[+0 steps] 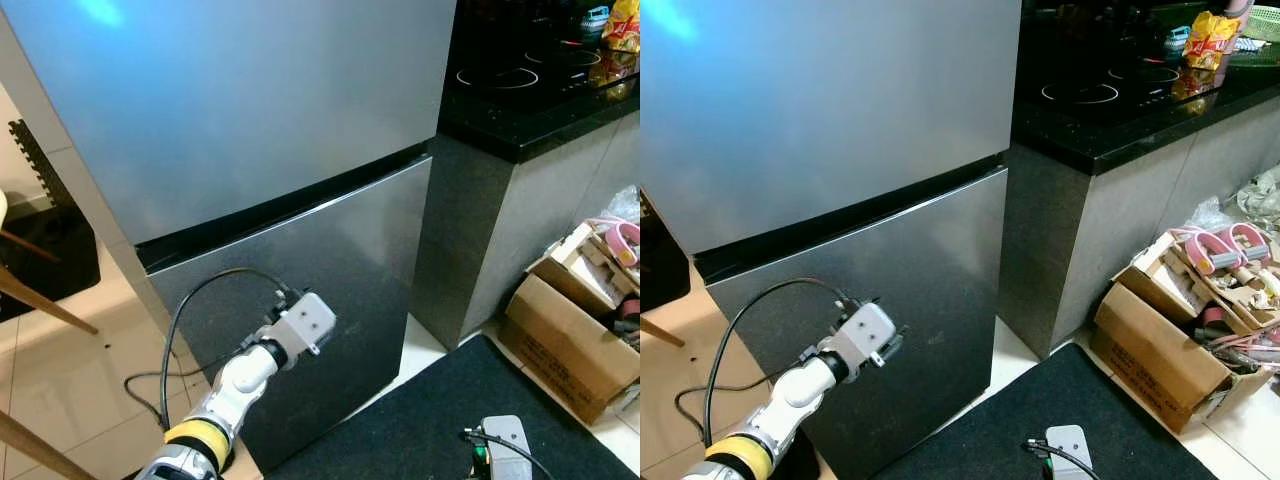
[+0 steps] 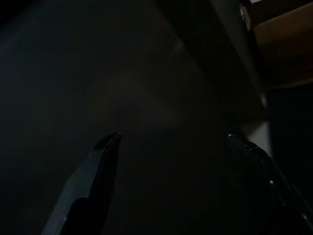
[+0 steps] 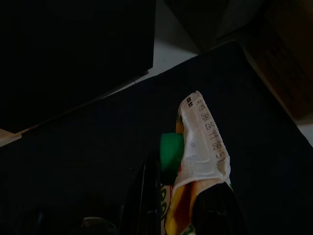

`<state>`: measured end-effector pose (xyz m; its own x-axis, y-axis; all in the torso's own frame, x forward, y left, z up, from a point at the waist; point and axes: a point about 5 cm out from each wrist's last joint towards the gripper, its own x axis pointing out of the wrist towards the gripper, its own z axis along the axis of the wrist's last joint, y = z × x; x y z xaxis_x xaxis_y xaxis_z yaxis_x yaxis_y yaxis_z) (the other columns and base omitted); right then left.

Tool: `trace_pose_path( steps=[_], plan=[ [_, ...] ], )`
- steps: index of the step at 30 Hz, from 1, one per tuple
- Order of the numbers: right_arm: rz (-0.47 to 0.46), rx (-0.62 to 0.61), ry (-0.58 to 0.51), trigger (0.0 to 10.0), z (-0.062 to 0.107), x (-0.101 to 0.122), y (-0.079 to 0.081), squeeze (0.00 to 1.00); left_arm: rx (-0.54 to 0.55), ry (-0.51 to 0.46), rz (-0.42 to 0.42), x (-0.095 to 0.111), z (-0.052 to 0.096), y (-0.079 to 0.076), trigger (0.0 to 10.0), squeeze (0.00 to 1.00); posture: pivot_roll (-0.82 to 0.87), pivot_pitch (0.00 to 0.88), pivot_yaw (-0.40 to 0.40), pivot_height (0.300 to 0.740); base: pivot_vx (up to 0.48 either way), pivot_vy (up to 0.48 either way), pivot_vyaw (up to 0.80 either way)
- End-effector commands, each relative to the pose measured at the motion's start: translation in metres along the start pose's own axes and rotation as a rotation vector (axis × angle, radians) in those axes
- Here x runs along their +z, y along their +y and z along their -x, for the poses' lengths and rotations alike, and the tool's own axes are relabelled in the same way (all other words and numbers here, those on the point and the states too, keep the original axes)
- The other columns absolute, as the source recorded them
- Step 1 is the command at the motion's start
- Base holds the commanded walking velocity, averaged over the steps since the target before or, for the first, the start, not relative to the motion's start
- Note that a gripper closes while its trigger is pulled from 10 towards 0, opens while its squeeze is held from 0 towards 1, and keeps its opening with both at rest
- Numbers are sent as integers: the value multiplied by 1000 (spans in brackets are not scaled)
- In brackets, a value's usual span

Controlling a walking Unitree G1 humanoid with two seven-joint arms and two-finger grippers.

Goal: Restocking fridge

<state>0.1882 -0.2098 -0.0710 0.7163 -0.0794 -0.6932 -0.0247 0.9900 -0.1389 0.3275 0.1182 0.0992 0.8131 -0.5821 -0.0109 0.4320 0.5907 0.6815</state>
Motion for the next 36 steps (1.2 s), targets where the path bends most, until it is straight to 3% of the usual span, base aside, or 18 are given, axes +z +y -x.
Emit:
trace_pose_path(
  steps=[1, 2, 3, 4, 5, 7, 8, 13, 17, 21, 23, 24, 27, 29, 30, 36],
  plan=[
    [1, 7, 9, 10000, 0, -1, 2, 0, 51, -74, -121, 13, -3, 20, 10000, 784, -82, 47, 51, 740, 0, 0, 0],
    [1, 7, 9, 10000, 0, -1, 2, 0, 81, -98, -142, 18, -4, 26, 10000, 78, -82, 47, 51, 740, 0, 0, 0],
    [1, 8, 9, 10000, 0, -1, 3, 0, 112, -127, -160, 23, -5, 32, 10000, 0, -82, 47, 51, 740, 0, 0, 0],
    [0, 8, 9, 10000, 0, -1, 3, 0, 138, -149, -168, 27, -6, 36, 10000, 0, -81, 50, 52, 740, 0, 0, 0],
    [0, 9, 9, 10000, 0, -1, 3, 0, 155, -166, -175, 31, -7, 40, 8275, 0, -81, 50, 52, 740, 0, 0, 0],
    [0, 9, 9, 10000, 0, -1, 3, 0, 163, -176, -179, 33, -7, 42, 8275, 0, -81, 50, 52, 740, 0, 0, 0],
    [0, 9, 10, 10000, 0, -1, 3, 0, 156, -169, -171, 34, -9, 43, 0, 0, -82, 53, 52, 740, 0, 0, 0],
    [-1, 8, 14, 10000, 0, -2, 3, 0, -10, -115, -95, 35, -14, 39, 0, 0, -80, 54, 50, 740, 0, 0, 0],
    [1, 7, 15, 10000, 0, -2, 2, 0, -42, -58, 18, 38, -17, 52, 0, 0, -79, 55, 49, 740, 0, 0, 0],
    [1, 7, 15, 10000, 0, -2, 2, 0, -48, -7, 74, 43, -18, 68, 0, 0, -77, 56, 48, 740, 0, 0, 0],
    [2, 8, 14, 10000, 0, -1, 2, 0, -57, 31, 139, 49, -19, 81, 8314, 0, -75, 55, 47, 740, 0, 0, 0],
    [3, 8, 14, 10000, 0, -1, 2, 0, -90, 52, 149, 52, -18, 86, 10000, 0, -75, 55, 47, 740, 0, 0, 0],
    [4, 10, 13, 10000, -1, -1, 2, 0, -213, 79, 152, 61, -13, 92, 10000, 0, -74, 56, 45, 740, 0, 0, 0],
    [5, 11, 13, 10000, -1, 0, 2, 0, -289, 104, 162, 69, -8, 96, 10000, 886, -73, 56, 44, 740, 0, 0, 0],
    [5, 11, 13, 10000, -1, 0, 2, 0, -319, 118, 152, 72, -6, 98, 10000, 1000, -73, 56, 44, 740, 0, 0, 0],
    [7, 10, 12, 10000, -1, 0, 1, 0, -405, 156, 67, 93, 5, 118, 10000, 1000, -71, 56, 41, 740, 0, 0, 0]
  ],
)
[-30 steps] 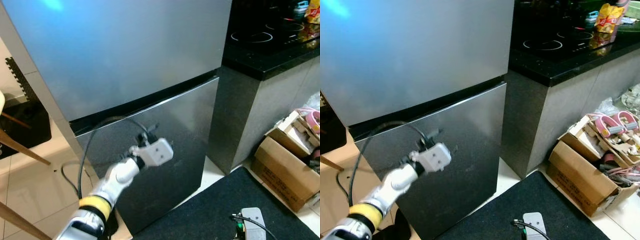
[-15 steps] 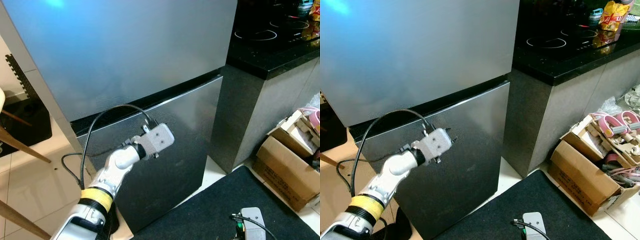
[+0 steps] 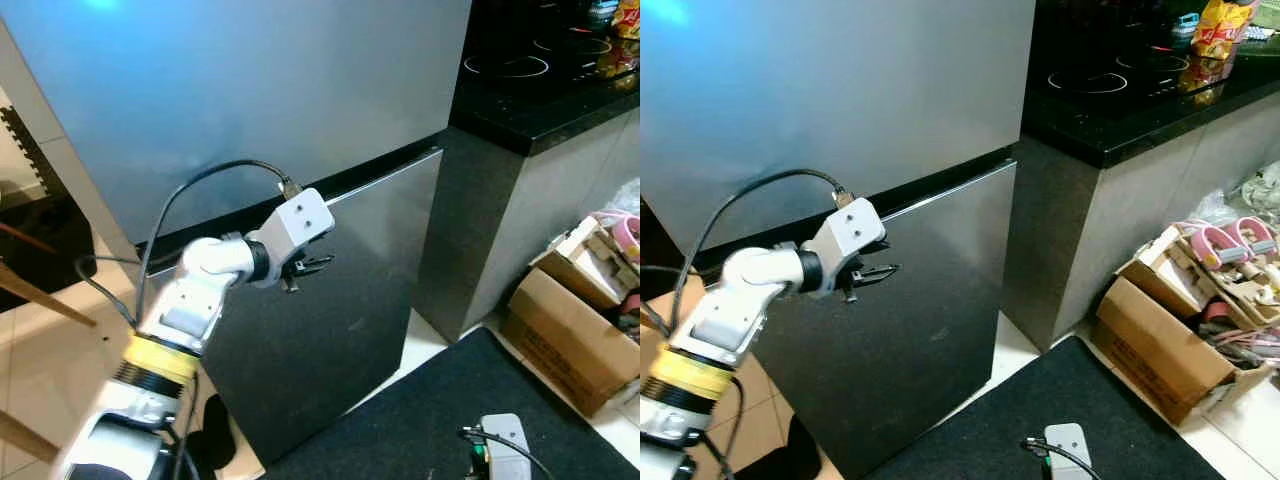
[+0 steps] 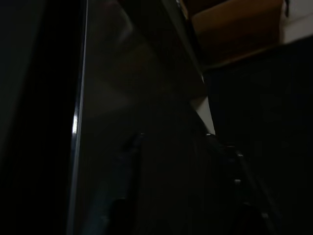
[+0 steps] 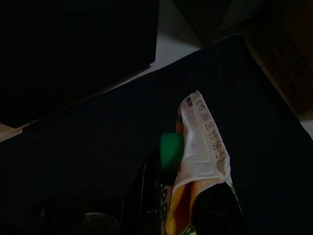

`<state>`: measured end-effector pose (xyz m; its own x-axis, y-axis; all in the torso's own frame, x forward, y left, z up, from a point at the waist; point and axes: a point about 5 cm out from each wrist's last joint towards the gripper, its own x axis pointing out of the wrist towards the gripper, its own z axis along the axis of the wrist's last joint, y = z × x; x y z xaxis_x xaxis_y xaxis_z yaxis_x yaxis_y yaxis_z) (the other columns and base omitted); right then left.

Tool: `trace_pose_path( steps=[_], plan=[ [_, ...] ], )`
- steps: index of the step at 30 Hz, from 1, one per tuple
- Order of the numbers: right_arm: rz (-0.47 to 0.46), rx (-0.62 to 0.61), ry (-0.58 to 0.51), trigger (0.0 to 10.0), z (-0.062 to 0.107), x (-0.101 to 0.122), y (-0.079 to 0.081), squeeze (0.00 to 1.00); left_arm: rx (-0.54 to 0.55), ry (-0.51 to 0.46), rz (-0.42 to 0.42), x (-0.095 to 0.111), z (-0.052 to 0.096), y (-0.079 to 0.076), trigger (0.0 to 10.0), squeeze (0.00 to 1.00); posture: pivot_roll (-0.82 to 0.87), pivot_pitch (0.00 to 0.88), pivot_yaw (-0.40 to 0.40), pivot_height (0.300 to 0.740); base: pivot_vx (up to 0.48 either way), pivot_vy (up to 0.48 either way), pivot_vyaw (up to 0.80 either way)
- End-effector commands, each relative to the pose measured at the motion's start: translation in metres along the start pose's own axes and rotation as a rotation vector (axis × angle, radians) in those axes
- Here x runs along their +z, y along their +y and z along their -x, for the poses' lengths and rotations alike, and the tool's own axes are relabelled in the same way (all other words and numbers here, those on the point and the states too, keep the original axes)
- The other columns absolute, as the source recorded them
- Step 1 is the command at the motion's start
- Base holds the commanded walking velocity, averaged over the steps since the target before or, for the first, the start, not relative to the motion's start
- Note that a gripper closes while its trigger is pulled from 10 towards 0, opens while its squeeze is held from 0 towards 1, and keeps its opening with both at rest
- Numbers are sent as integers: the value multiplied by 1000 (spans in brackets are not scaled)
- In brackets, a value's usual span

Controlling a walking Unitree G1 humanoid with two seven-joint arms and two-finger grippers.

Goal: Restocking fridge

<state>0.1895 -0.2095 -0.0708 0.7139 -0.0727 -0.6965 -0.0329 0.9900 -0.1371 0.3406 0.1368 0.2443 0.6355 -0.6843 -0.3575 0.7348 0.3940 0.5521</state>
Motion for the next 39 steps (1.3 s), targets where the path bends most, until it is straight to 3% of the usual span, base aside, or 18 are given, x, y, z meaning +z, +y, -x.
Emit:
trace_pose_path(
  steps=[1, 2, 3, 9, 10, 11, 15, 19, 23, 25, 34, 35, 36, 37, 39],
  plan=[
    [3, 3, 9, 10000, 0, -1, 0, 0, -33, 25, -16, 4, 7, 1, 10000, 1000, -71, 56, 41, 740, 0, 0, 0],
    [3, 3, 9, 10000, 0, -1, 0, 0, -33, 25, -16, 4, 7, 1, 10000, 1000, -71, 56, 41, 740, 0, 0, 0],
    [3, 3, 9, 10000, 0, -1, 0, 0, -34, 80, -85, 10, 16, 6, 10000, 1000, -71, 56, 41, 740, 0, 0, 0],
    [2, 2, 8, 10000, 0, -2, 0, 0, -10, 185, -148, 17, 32, 14, 10000, 1000, -71, 56, 41, 740, 0, 0, 0],
    [2, 3, 9, 10000, 1, -2, 0, 0, -5, 230, -146, 19, 39, 15, 10000, 286, -71, 56, 41, 740, 0, 0, 0],
    [2, 3, 9, 10000, 1, -2, 0, 0, -1, 247, -145, 18, 41, 15, 10000, 0, -71, 56, 41, 740, 0, 0, 0],
    [3, 5, 9, 10000, 1, -2, 0, 0, 24, 391, -165, 9, 51, 14, 10000, 0, -71, 56, 41, 740, 0, 0, 0],
    [5, 5, 8, 10000, 1, -2, 0, 0, 51, 476, -202, -1, 56, 16, 10000, 0, -72, 51, 42, 740, 0, 0, 0],
    [7, 6, 6, 10000, 1, -2, 0, 0, 85, 569, -281, -11, 61, 21, 10000, 0, -72, 51, 42, 740, 0, 0, 0],
    [8, 7, 6, 10000, 1, -2, 0, 0, 122, 672, -339, -24, 65, 26, 10000, 0, -72, 50, 41, 740, 0, 0, 0],
    [6, 7, 6, 10000, 1, -3, 1, 0, 112, 707, -292, -32, 63, 20, 10000, 0, -73, 55, 43, 740, 0, 0, 0],
    [6, 7, 5, 10000, 1, -3, 1, 0, 110, 701, -275, -32, 62, 19, 10000, 373, -73, 57, 43, 740, 0, 0, 0],
    [6, 7, 5, 10000, 1, -3, 1, 0, 107, 697, -264, -32, 61, 18, 10000, 808, -73, 57, 43, 740, 0, 0, 0],
    [6, 7, 5, 10000, 1, -3, 0, 0, 103, 690, -252, -32, 59, 17, 10000, 1000, -73, 57, 43, 740, 0, 0, 0],
    [7, 6, 4, 10000, 1, -3, 0, 0, 98, 678, -227, -32, 57, 15, 10000, 1000, -74, 59, 43, 740, 0, 0, 0]
  ],
)
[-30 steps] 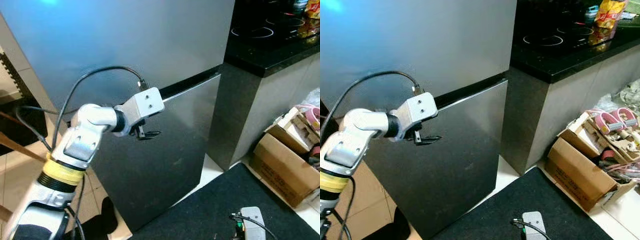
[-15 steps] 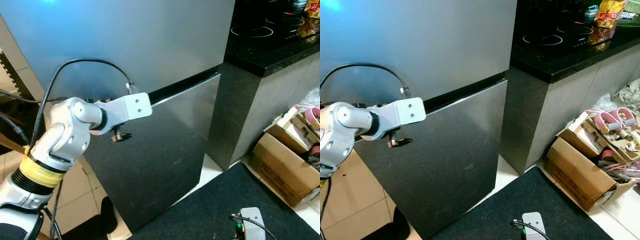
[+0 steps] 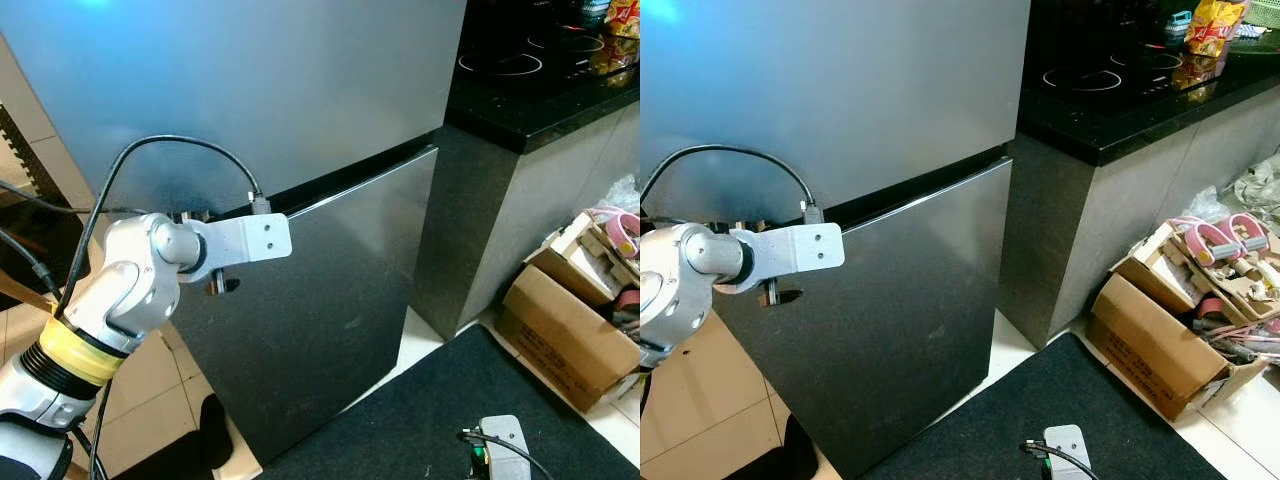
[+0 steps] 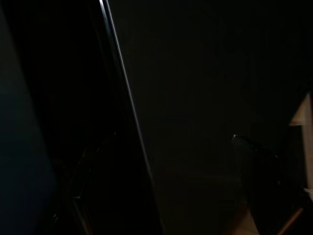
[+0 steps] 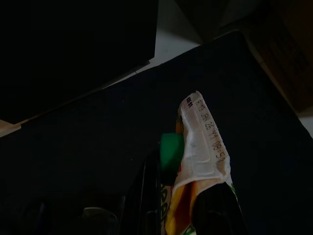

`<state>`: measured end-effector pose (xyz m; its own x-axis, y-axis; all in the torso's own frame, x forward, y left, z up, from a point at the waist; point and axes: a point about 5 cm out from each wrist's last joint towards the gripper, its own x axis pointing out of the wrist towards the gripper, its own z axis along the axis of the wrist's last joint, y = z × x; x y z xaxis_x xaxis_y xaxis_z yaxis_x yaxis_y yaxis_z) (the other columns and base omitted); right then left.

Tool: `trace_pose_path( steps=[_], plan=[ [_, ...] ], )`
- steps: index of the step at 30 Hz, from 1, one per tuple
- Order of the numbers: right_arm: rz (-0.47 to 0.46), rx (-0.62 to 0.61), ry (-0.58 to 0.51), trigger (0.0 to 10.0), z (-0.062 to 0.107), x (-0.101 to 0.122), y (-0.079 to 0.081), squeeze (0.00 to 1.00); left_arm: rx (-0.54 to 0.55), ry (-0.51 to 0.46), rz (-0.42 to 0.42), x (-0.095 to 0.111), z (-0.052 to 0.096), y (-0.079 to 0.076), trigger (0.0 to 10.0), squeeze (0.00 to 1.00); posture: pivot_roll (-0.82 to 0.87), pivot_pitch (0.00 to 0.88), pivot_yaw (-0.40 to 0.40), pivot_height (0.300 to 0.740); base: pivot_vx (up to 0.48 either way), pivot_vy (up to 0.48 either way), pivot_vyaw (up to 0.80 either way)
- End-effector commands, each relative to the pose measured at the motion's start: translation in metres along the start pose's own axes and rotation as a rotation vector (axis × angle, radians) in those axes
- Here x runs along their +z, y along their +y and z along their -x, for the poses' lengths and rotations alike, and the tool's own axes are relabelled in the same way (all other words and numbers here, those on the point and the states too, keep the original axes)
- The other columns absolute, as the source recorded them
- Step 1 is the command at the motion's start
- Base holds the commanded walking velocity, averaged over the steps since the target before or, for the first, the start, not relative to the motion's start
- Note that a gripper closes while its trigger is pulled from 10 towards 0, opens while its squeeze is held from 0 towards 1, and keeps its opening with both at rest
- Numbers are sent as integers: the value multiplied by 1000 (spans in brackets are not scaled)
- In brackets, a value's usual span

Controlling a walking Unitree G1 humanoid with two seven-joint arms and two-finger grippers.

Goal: Restocking fridge

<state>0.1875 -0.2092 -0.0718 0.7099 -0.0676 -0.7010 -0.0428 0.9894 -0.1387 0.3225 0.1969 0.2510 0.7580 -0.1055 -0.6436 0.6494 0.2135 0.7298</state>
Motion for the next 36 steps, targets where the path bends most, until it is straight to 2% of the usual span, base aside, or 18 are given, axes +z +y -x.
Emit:
trace_pose_path(
  steps=[1, 8, 11, 13, 16, 17, 18, 19, 20, 21, 22, 28, 36],
  plan=[
    [-1, 0, -2, 10000, 0, 0, -1, 0, -10, 5, 53, -3, -2, -2, 10000, 1000, -74, 60, 43, 740, 0, 0, 0],
    [1, 0, -2, 10000, 1, 0, -1, 0, -39, -61, 208, 6, -10, -11, 10000, 1000, -74, 65, 41, 740, 0, 0, 0],
    [2, 2, -2, 10000, 1, 0, -1, 0, -39, -72, 238, 7, -13, -12, 10000, 1000, -74, 65, 41, 740, 0, 0, 0],
    [2, 3, -3, 10000, 0, 0, -1, 0, -6, -90, 305, 9, -21, -13, 10000, 1000, -73, 67, 39, 740, 0, 0, 0],
    [3, 3, -4, 10000, 1, 0, -1, 0, 4, -69, 288, 7, -22, -13, 10000, 1000, -75, 69, 40, 740, 0, 0, 0],
    [2, 3, -5, 10000, 1, 0, -1, 0, 8, -53, 279, 6, -23, -13, 10000, 792, -75, 71, 41, 740, 0, 0, 0],
    [2, 3, -5, 10000, 1, 0, -1, 0, 8, -53, 279, 6, -23, -13, 10000, 792, -75, 71, 41, 740, 0, 0, 0],
    [2, 3, -5, 10000, 1, 0, -1, 0, 9, -48, 278, 5, -23, -13, 10000, 612, -75, 71, 41, 740, 0, 0, 0],
    [1, 2, -5, 10000, 1, 0, -1, 0, 7, -44, 279, 5, -24, -14, 10000, 325, -75, 71, 40, 740, 0, 0, 0],
    [1, 2, -5, 10000, 1, 0, -1, 0, 0, -42, 284, 4, -24, -15, 10000, 227, -75, 72, 41, 740, 0, 0, 0],
    [1, 2, -4, 10000, 1, -1, -1, 0, -8, -35, 285, 3, -25, -17, 10000, 4, -75, 72, 41, 740, 0, 0, 0],
    [0, 3, -2, 10000, 1, -2, -1, 0, -40, -37, 307, 3, -26, -22, 10000, 0, -74, 76, 40, 740, 0, 0, 0],
    [3, 4, -2, 10000, 1, -1, -1, 0, -197, -185, 359, 28, -16, -33, 10000, 0, -73, 77, 39, 740, 0, 0, 0]
  ],
)
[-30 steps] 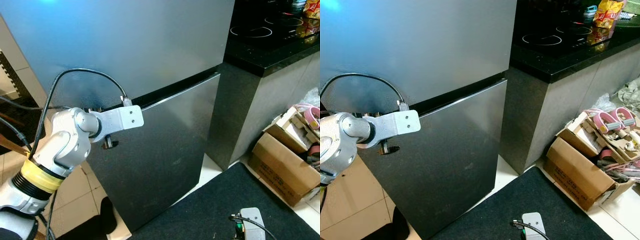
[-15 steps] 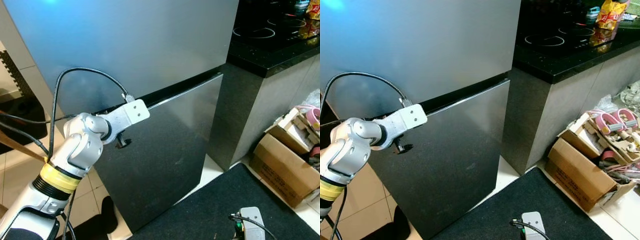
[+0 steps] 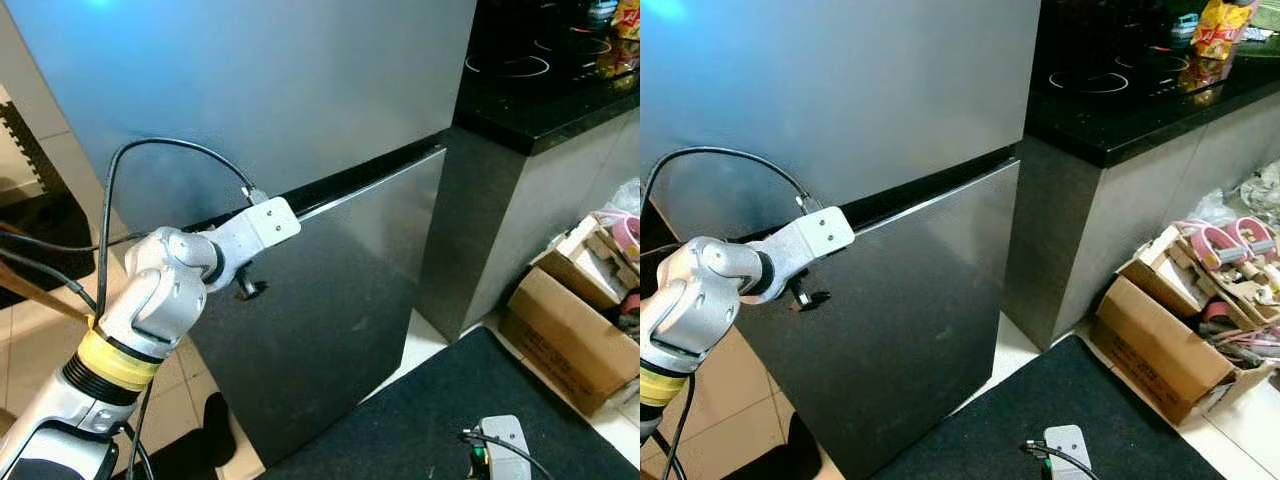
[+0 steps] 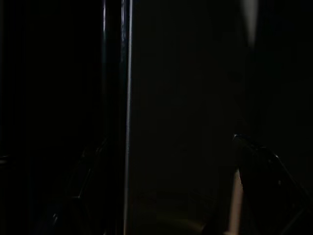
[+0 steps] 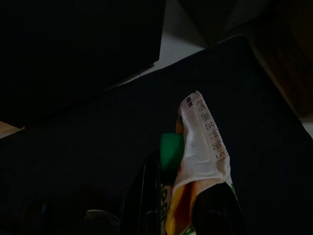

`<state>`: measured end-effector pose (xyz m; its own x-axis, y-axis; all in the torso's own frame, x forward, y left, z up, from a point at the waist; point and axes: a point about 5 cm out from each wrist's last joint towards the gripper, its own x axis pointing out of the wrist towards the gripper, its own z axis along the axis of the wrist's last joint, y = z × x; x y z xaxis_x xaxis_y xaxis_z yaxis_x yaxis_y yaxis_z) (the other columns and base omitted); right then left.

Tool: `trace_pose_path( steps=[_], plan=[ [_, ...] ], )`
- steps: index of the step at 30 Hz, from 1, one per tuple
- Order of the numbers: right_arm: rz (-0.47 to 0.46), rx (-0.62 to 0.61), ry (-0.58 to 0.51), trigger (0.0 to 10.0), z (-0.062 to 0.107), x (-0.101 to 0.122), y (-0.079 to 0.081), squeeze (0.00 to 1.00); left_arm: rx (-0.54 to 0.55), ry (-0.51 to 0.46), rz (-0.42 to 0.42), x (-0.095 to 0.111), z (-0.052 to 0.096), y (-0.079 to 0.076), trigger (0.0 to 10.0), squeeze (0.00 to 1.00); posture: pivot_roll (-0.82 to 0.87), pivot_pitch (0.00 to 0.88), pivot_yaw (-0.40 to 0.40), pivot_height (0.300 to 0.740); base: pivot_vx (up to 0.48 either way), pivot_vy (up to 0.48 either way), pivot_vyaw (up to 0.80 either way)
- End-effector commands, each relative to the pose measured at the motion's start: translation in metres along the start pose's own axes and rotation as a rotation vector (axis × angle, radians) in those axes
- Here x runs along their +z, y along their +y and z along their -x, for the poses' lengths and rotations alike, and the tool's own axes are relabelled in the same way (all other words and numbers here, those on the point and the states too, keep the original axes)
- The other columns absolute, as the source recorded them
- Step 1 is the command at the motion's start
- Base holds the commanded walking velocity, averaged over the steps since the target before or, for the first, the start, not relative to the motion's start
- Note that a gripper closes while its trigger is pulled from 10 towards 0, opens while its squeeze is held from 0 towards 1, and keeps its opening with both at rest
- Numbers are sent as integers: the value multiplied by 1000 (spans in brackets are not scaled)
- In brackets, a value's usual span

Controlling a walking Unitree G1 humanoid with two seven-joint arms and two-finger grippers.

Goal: Restocking fridge

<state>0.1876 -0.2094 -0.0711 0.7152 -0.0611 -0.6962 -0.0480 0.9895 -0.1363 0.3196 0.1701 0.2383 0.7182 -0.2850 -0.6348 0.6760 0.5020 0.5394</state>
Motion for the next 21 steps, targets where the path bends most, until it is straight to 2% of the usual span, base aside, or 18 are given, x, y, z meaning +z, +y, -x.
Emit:
trace_pose_path(
  steps=[1, 5, 9, 15, 17, 21],
  plan=[
    [1, -2, 6, 10000, 1, -2, -1, 0, -114, -8, 31, -1, -8, -16, 10000, 0, -73, 77, 39, 740, 0, 0, 0],
    [1, -2, 5, 10000, 0, -1, -1, 0, -185, -95, 69, 13, -3, -22, 10000, 0, -72, 76, 39, 740, 0, 0, 0],
    [1, -3, 4, 10000, 0, 0, -2, 0, -187, -124, 74, 18, -1, -22, 10000, 0, -73, 76, 39, 740, 0, 0, 0],
    [1, -5, 3, 10000, 0, 1, -2, 0, -255, -273, 79, 42, 16, -25, 10000, 0, -72, 73, 39, 740, 0, 0, 0],
    [0, -6, 3, 10000, 0, 1, -3, 0, -278, -351, 78, 54, 25, -25, 10000, 0, -72, 73, 39, 740, 0, 0, 0],
    [0, -6, 3, 10000, 0, 1, -3, 0, -354, -577, 126, 82, 46, -24, 10000, 0, -72, 67, 40, 740, 0, 0, 0]
  ],
)
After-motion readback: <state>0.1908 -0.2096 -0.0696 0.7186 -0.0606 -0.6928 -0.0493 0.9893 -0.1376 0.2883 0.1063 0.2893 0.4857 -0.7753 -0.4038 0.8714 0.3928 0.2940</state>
